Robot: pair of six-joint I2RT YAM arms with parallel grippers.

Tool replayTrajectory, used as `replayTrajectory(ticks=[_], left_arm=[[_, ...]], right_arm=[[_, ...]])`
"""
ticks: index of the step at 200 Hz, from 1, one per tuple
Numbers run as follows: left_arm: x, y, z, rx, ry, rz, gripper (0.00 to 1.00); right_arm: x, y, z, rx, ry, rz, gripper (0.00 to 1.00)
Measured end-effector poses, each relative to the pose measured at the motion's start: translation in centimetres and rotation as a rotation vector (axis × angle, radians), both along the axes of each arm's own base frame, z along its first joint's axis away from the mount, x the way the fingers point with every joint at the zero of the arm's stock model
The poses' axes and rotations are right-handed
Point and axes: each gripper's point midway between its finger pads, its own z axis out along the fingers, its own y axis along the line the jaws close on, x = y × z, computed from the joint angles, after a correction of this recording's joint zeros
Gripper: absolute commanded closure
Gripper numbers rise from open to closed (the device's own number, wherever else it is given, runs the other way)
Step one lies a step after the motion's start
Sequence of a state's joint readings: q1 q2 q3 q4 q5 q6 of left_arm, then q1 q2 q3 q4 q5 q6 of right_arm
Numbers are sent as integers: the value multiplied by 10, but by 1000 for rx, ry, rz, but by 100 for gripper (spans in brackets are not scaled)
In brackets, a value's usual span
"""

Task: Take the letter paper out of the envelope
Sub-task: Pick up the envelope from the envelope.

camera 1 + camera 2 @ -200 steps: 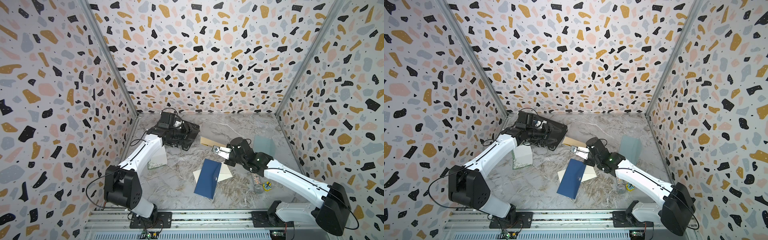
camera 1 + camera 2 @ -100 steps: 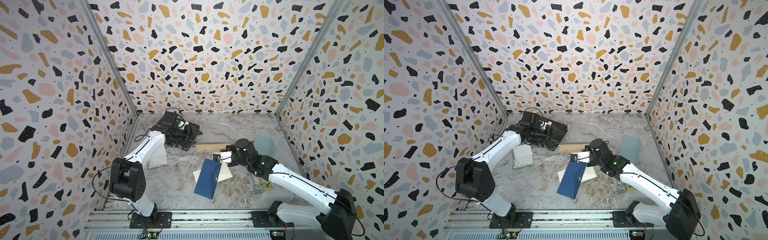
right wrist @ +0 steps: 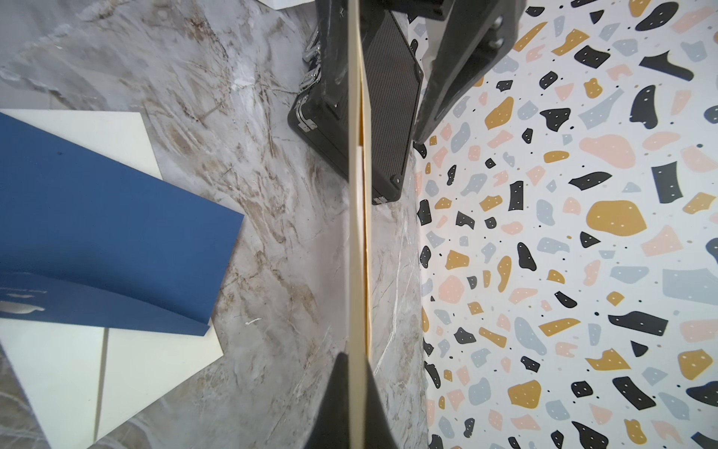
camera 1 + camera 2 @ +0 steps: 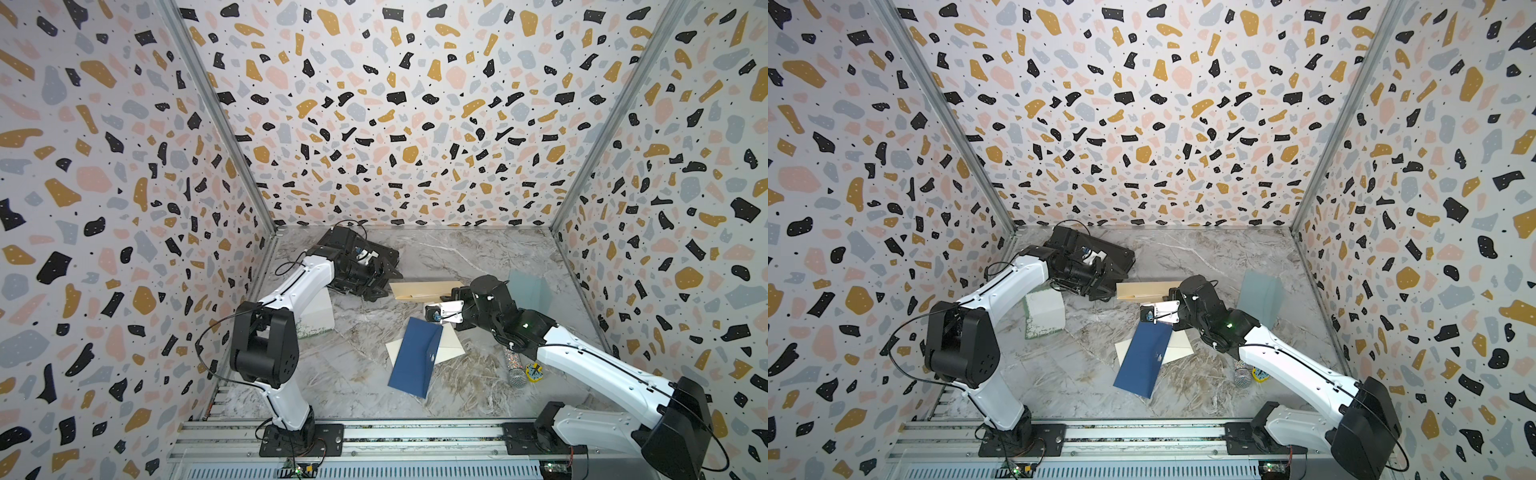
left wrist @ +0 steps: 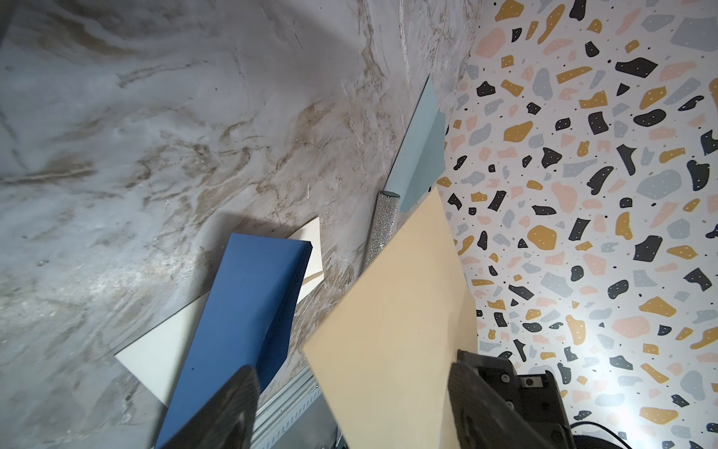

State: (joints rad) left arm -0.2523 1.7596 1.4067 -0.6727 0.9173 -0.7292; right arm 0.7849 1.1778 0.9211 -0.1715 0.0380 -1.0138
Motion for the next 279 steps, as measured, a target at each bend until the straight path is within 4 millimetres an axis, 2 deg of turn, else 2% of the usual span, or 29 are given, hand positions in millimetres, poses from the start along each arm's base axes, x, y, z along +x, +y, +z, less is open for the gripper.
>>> replayTrajectory(ticks=[18,75,94,99,121,148,180,192,221,241,257,279], left_arm=[[5,-4,-3,-40,21,19,34],[27,-17,-8,-217,102,158,100],[34,-19,-5,-263,111,201,100],[36,-19,-4,-276,114,211,100],[45,-20,7,-333,101,251,100],[64,-19,29,-410,23,317,100],[82,-16,65,-497,-138,358,100],[86,-15,76,-522,-201,359,100],[92,-12,107,-592,-364,366,100],[94,-9,120,-625,-438,373,100],[94,-9,130,-644,-514,372,100],[88,-18,136,-640,-604,338,100]], right_arm=[[2,2,4,11,-8,0,100],[7,10,0,33,12,-5,100],[10,12,0,56,24,-21,100],[10,13,0,65,31,-28,97],[13,17,5,139,53,-61,75],[15,23,22,326,130,-129,49],[6,17,52,656,351,-281,19],[0,12,63,773,451,-338,12],[-11,7,92,1058,708,-428,7],[-13,7,101,1179,834,-464,7],[-6,8,108,1355,996,-529,1],[8,12,108,1532,1164,-625,1]])
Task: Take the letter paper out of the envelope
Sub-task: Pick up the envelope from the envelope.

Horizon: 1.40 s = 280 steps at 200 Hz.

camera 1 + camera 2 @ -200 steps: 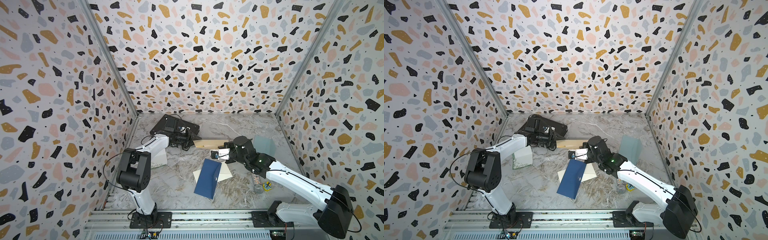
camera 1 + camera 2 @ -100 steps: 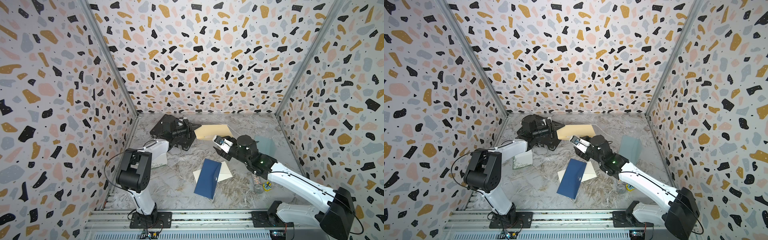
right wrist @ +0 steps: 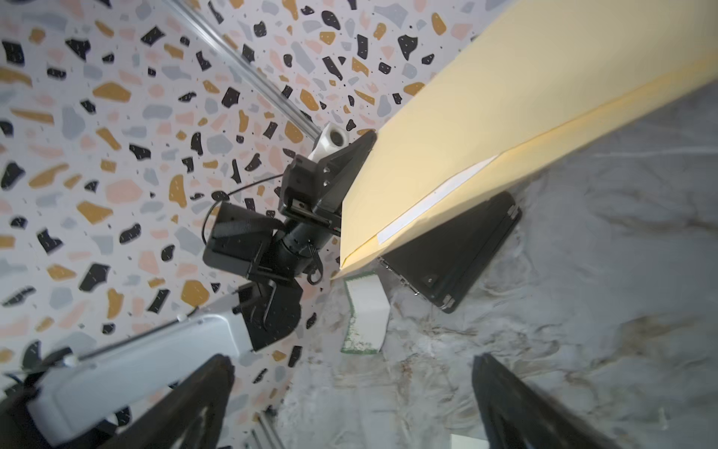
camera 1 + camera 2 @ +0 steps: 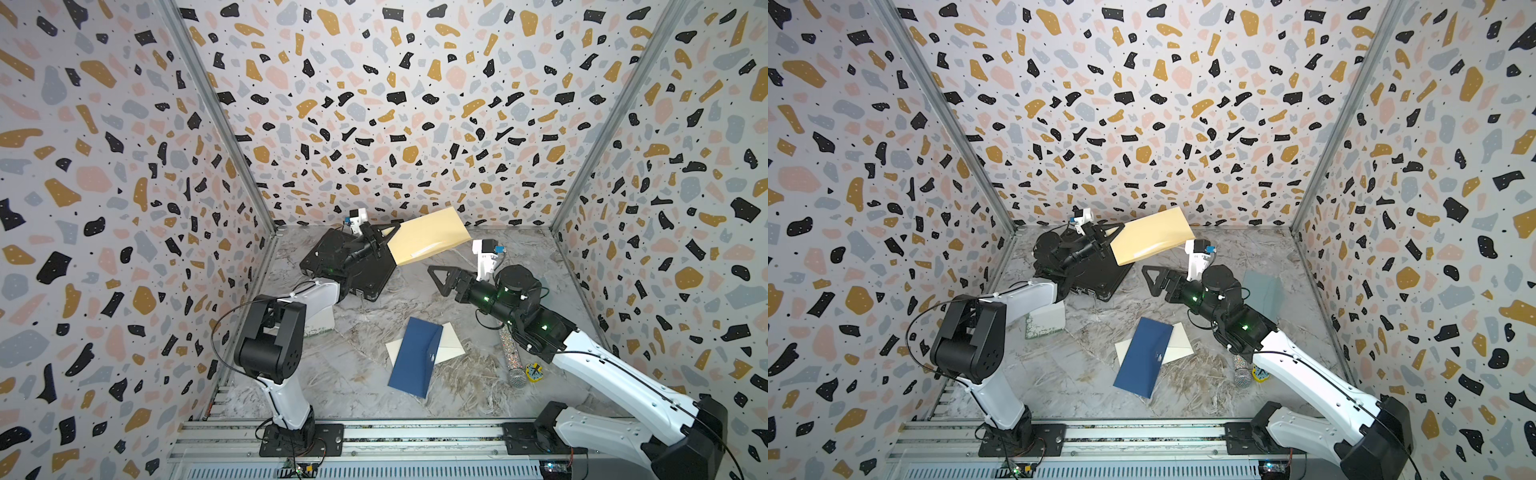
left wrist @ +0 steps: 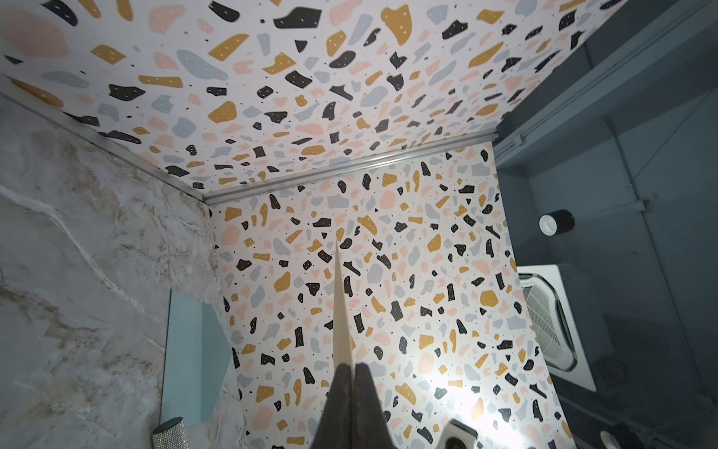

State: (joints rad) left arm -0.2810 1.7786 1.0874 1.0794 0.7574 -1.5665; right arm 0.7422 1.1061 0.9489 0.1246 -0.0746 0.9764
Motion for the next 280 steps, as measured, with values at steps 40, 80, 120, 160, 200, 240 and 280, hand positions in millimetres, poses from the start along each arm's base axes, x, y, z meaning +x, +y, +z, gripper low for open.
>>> replayTrajectory(ticks=[40,80,120,160,200,240,280], left_arm=[[-17,-12,-17,62,-52,-12,100],[-22,-11,-26,73,-42,-13,100],[-25,-10,-17,62,-66,-9,100],[-26,-9,-14,56,-76,-8,100],[-26,-9,-13,55,-76,-10,100],[-25,-10,-4,49,-97,-15,100],[-26,-11,-2,48,-97,-22,100]], right_arm=[[26,-3,-21,185,239,-161,11],[43,2,-30,278,326,-232,42],[52,7,-43,306,374,-258,57],[55,4,-44,322,390,-270,63],[54,1,-51,313,419,-286,59],[44,-10,-55,302,467,-307,57],[38,-20,-50,328,486,-329,66]])
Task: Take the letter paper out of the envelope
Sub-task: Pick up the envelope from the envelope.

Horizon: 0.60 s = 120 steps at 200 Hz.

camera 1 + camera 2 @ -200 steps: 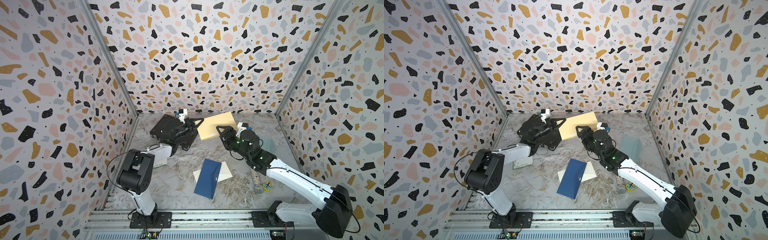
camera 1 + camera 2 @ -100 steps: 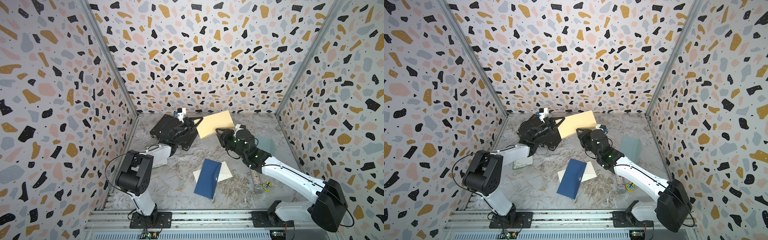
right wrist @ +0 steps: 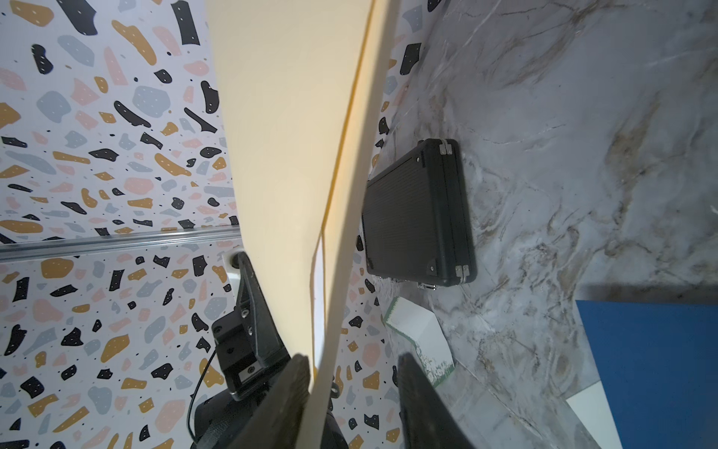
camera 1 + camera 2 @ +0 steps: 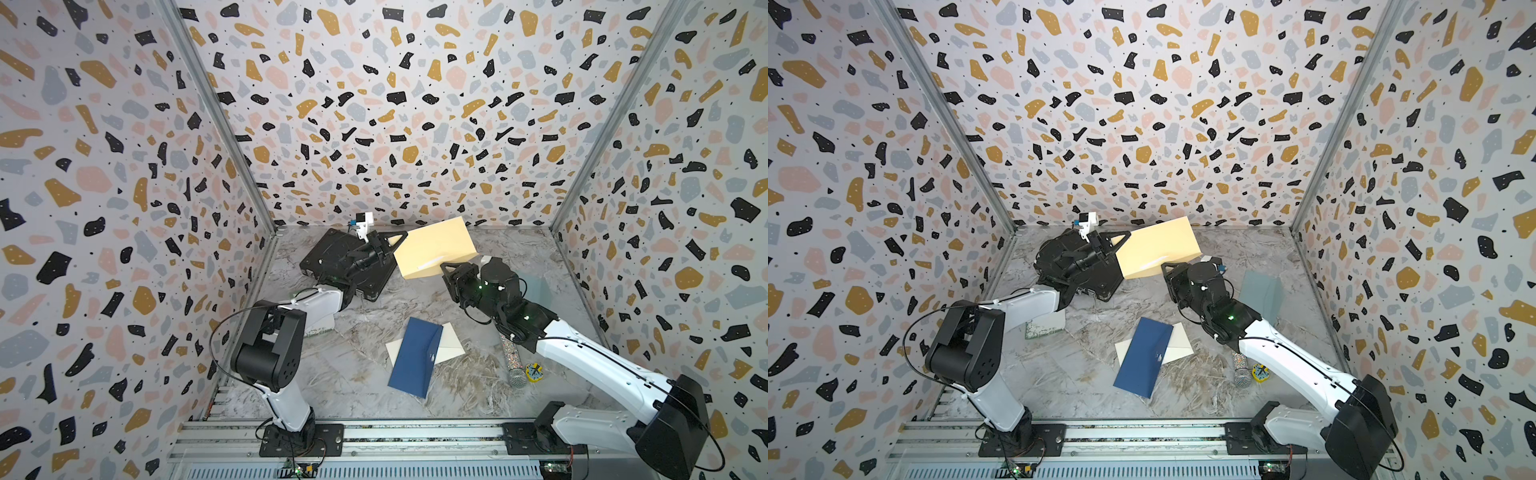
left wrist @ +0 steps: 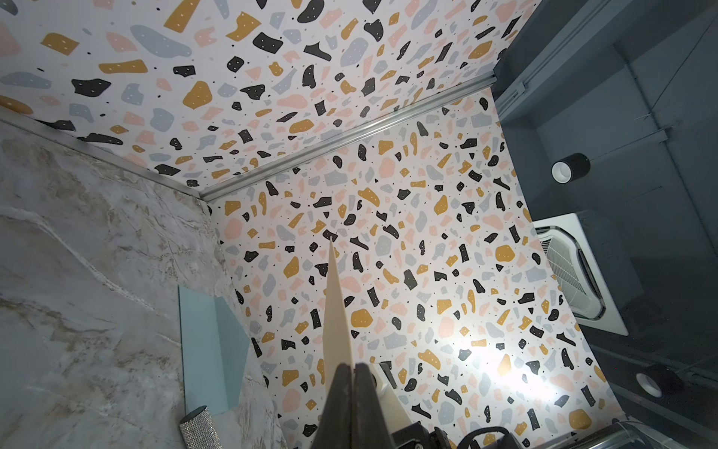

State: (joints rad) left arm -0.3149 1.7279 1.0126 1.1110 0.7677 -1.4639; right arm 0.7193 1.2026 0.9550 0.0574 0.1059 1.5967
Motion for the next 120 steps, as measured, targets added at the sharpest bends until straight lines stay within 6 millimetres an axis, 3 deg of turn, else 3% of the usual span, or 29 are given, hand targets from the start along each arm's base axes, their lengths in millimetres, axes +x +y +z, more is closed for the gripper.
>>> replayTrajectory(ticks=[19,49,70,83,98,111,120], left_arm=[[0,0,0,-7,14,-4,100],[0,0,0,-17,31,-8,100],[0,0,1,-20,35,-10,100],[0,0,1,-22,37,-9,100],[1,1,0,-20,41,-9,85],[1,2,-3,-7,48,-13,58],[3,2,-7,11,61,-20,49]], right_arm=[[7,0,-5,24,3,-16,76],[24,6,-16,47,4,-30,81],[30,10,-18,64,4,-26,100],[30,9,-17,71,-2,-27,100],[30,4,-14,48,-19,-27,100],[27,-3,-14,-18,-33,-8,100],[26,-11,-12,-83,-47,11,100]])
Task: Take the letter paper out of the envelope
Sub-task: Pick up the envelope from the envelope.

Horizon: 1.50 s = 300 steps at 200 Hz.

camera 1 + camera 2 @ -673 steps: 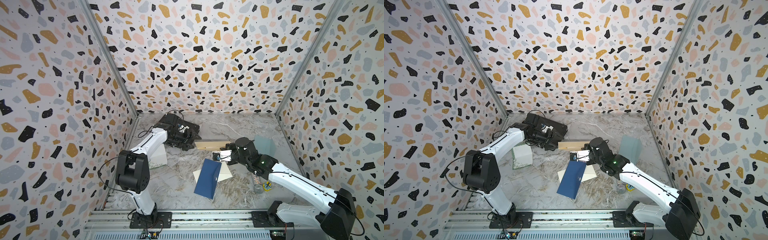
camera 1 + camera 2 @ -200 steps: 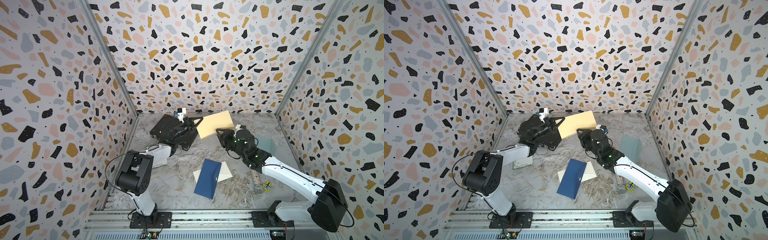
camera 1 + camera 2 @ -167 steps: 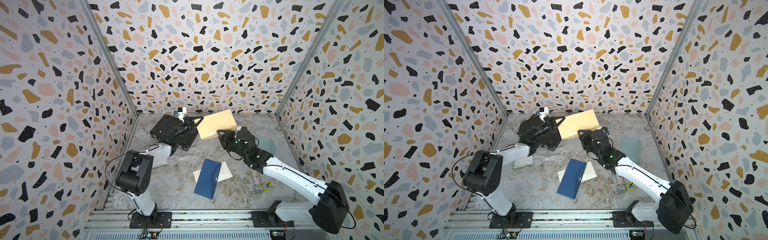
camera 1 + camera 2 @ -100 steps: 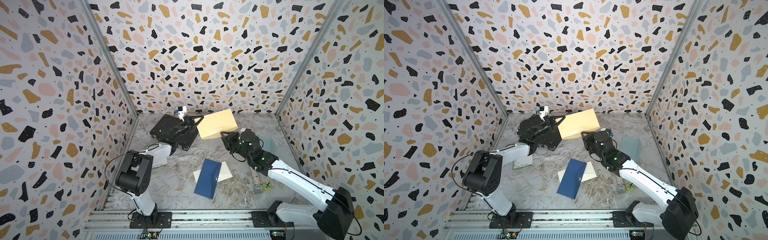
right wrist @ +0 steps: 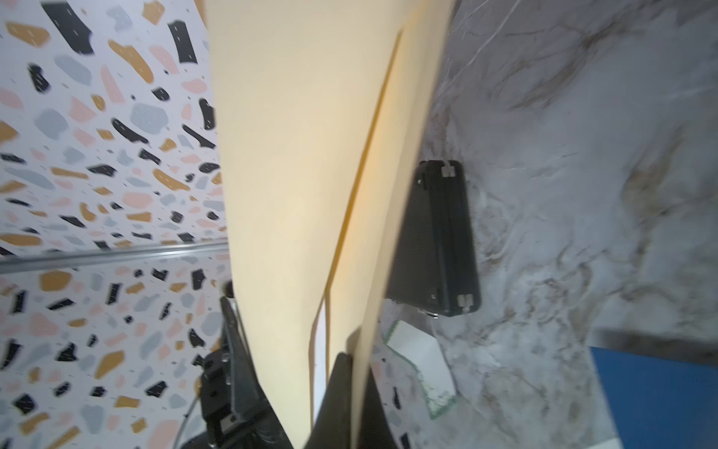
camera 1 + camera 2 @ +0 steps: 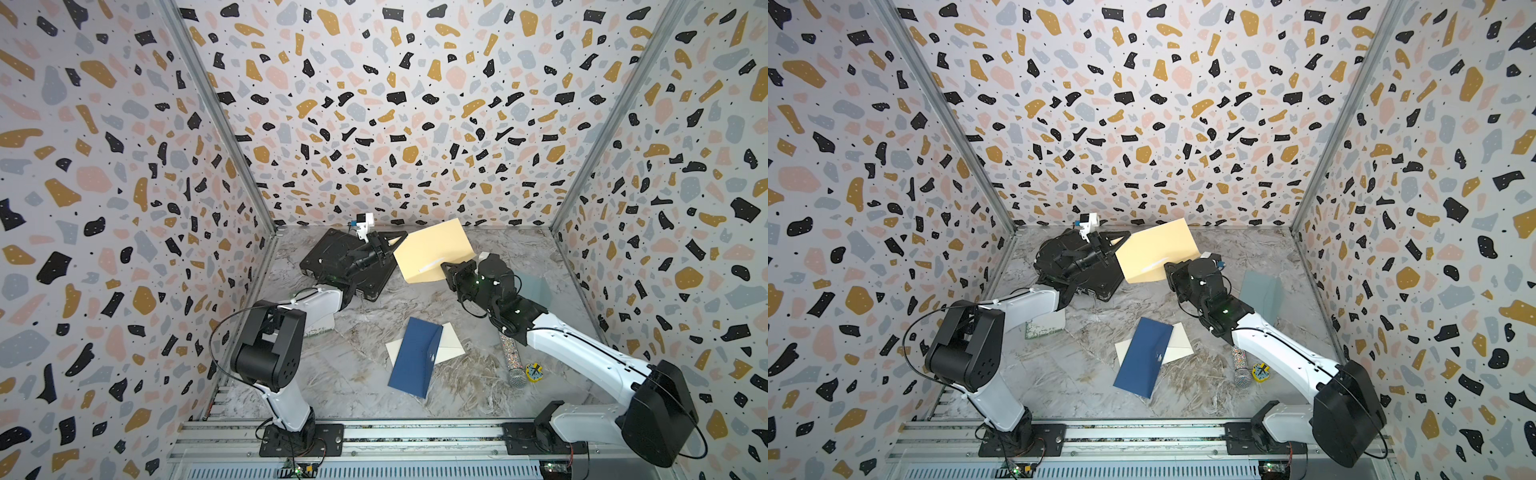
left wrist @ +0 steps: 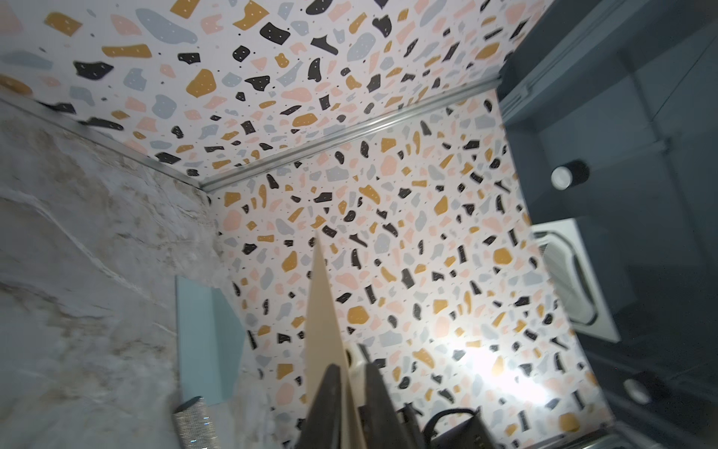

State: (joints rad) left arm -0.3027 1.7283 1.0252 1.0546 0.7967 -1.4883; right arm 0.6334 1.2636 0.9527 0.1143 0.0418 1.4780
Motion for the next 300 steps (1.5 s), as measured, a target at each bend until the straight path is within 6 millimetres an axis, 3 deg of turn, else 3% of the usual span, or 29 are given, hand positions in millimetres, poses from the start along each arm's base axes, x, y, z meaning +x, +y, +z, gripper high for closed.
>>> replayTrajectory(ticks=[19,36,51,93,124,176,228,263,300], left_arm=[[5,4,-7,57,19,-20,37],[9,13,-15,116,14,-29,35],[10,23,-22,155,12,-46,35],[2,24,-22,220,-78,-180,31],[1,15,-39,182,-82,-279,29],[7,10,-72,99,15,-332,33],[0,11,-61,88,-16,-328,42],[-11,1,-61,122,-7,-343,45],[-27,-7,-51,189,-44,-345,55]], right_arm=[[2,-16,13,-142,-43,72,100],[2,-24,29,-224,-106,193,100],[-4,-27,30,-281,-127,313,100],[-20,-19,6,-288,-87,649,100],[-15,-8,-13,-184,-29,782,100],[8,5,-8,-2,-37,841,100],[19,13,6,95,-64,863,100],[33,18,18,161,-96,859,100],[40,21,11,186,-76,860,100]])
